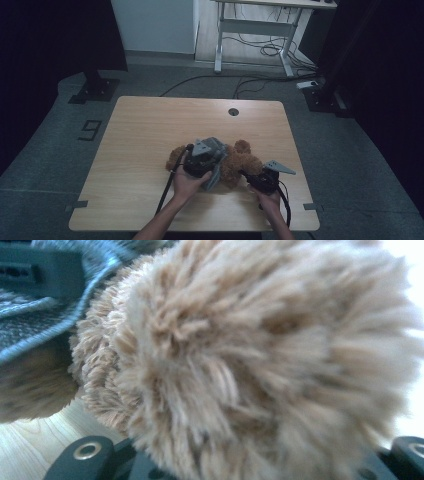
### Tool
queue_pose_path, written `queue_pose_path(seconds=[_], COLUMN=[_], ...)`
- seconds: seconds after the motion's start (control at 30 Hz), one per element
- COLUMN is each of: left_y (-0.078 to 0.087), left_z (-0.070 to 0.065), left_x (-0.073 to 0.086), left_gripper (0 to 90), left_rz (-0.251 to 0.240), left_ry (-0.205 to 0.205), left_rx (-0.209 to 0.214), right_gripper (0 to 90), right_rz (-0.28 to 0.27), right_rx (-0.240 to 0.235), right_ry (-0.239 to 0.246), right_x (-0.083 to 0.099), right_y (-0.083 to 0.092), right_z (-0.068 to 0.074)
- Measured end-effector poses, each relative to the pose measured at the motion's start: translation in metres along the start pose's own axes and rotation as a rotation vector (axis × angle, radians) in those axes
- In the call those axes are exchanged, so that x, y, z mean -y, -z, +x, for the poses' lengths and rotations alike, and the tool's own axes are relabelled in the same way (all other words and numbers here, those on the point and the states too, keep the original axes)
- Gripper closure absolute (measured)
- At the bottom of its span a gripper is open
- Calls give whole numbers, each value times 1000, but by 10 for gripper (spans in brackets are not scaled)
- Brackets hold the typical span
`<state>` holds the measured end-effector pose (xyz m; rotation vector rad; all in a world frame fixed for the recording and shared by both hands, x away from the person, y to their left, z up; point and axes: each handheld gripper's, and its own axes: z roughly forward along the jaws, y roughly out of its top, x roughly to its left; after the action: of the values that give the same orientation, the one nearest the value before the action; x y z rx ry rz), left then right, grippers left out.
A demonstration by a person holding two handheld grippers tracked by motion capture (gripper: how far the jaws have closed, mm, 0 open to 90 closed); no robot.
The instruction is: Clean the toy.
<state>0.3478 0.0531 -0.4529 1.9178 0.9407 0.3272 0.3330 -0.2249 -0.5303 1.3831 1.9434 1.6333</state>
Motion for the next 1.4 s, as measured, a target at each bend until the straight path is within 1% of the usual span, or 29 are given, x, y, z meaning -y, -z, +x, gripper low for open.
queue_pose_path(seconds=[0.07,0.17,0.27,0.37,0.43,0.5,0.6,0.7,0.77,0.83,0.93,1.0,1.17,1.27,1.4], left_y=[6,16,28,39,48,54,62,66,66,64,58,54,46,39,27], left_z=[12,27,36,44,53,60,71,80,81,80,78,80,90,96,102], left_x=[8,17,23,28,33,37,45,54,60,64,66,63,56,52,40], left_gripper=[788,788,788,788,788,787,787,785,784,784,785,786,786,787,790], left_rz=[6,-7,-33,-58,-73,-79,-72,-55,-51,-52,-60,-64,-74,-87,-79], left_ry=[24,73,91,111,139,160,178,205,213,217,217,222,238,243,263], left_rx=[-9,13,11,-7,-20,-27,-56,-64,-72,-71,-81,-86,-88,-109,-123], right_gripper=[690,690,689,689,690,689,689,688,689,690,693,697,701,703,704], right_rz=[1,7,10,11,9,8,10,11,19,34,52,58,69,67,65], right_rx=[0,0,0,0,0,0,3,6,4,0,2,7,14,30,70], right_ry=[-3,3,2,3,3,3,5,4,0,0,-4,-16,-32,-32,-2], right_x=[0,0,1,1,1,2,2,2,3,4,5,5,1,-3,-12], right_y=[0,0,-1,0,-1,-1,-1,-1,-3,-5,-8,-11,-20,-28,-38], right_z=[0,-1,0,-1,-1,-1,-1,-2,-2,-2,-1,-2,-8,-11,-14])
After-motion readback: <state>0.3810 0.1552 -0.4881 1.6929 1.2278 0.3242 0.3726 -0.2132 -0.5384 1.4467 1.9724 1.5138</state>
